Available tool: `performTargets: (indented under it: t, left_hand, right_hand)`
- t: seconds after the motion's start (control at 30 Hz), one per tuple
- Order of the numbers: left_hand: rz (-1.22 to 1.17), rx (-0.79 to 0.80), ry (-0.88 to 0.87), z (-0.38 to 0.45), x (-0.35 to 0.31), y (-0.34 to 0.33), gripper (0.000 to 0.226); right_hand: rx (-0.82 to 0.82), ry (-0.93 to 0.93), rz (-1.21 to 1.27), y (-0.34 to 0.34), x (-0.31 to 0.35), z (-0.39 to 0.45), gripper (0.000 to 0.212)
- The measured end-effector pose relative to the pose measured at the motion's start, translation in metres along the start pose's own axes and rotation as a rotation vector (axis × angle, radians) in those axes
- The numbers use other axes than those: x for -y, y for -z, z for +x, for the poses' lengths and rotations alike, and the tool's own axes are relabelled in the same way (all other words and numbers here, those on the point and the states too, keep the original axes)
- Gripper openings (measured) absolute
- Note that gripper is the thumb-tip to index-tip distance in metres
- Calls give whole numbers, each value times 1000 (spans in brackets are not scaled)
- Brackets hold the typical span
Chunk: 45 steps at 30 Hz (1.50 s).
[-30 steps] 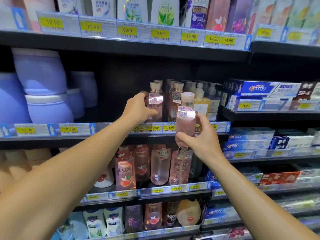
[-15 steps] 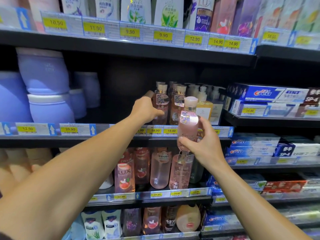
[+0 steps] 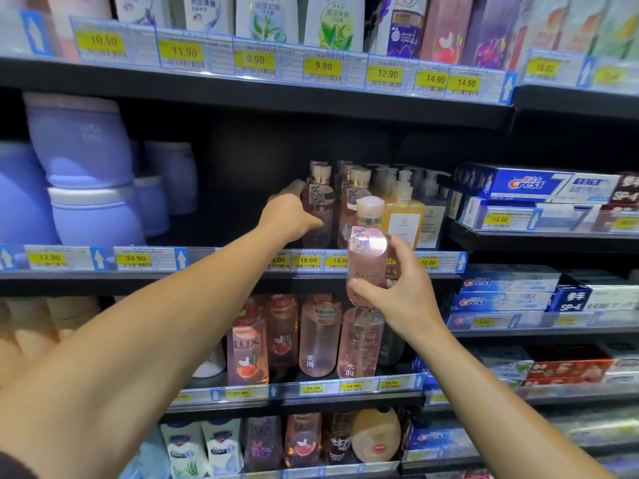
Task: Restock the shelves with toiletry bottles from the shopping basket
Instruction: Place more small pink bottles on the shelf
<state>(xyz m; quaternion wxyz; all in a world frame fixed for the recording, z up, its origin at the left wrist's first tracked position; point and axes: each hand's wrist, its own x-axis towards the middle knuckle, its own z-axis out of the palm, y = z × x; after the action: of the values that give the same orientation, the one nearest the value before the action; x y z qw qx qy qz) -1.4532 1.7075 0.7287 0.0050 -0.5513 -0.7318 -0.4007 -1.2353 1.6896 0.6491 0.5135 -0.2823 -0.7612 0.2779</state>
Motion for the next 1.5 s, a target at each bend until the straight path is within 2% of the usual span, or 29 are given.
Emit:
performTargets:
  t: [0.1, 0.17, 0.23, 0.33, 0.37, 0.43, 0.6, 0.8, 0.9, 1.03, 1.1, 1.2, 1.5]
  left_hand:
    - [21, -25, 8, -9, 1, 8, 78]
    - [-79, -124, 7, -22, 3, 19, 69]
    - [-271, -169, -74, -40, 5, 30, 51]
    - [-485, 63, -226, -71, 4, 46, 41]
    - [-501, 142, -265, -80, 2, 50, 43]
    - [-472, 191, -314, -92, -1, 55, 49]
    - [-469, 88, -271, -99, 0, 59, 47]
    - [-484, 52, -260, -98, 9, 65, 49]
    - [-523, -51, -306, -91, 5, 70, 51]
    - [-533, -143, -319, -70, -4, 74, 56]
    - [-513, -145, -289, -58, -8, 70, 56]
    - [-501, -119, -208, -46, -10, 55, 52]
    - [-346, -68, -51, -43, -4, 21, 35]
  right_hand:
    - [-9, 0, 1, -2, 3, 0, 65]
    - [-14, 9, 1, -4, 7, 1, 67]
    - [-23, 29, 11, -8, 15, 3, 67]
    - [-22, 51, 34, -17, 26, 9, 66]
    - [-18, 58, 38, -20, 29, 12, 66]
    - [-7, 80, 27, -27, 35, 16, 67]
    - [43, 100, 21, -47, 46, 21, 71]
    - [98, 104, 32, -55, 48, 17, 79]
    - [74, 142, -117, -46, 38, 15, 73]
    - [15, 272, -584, -33, 6, 9, 70]
    - [31, 272, -753, -33, -6, 4, 72]
    - [34, 279, -816, -36, -17, -2, 75]
    - [-2, 275, -769, -40, -24, -2, 73]
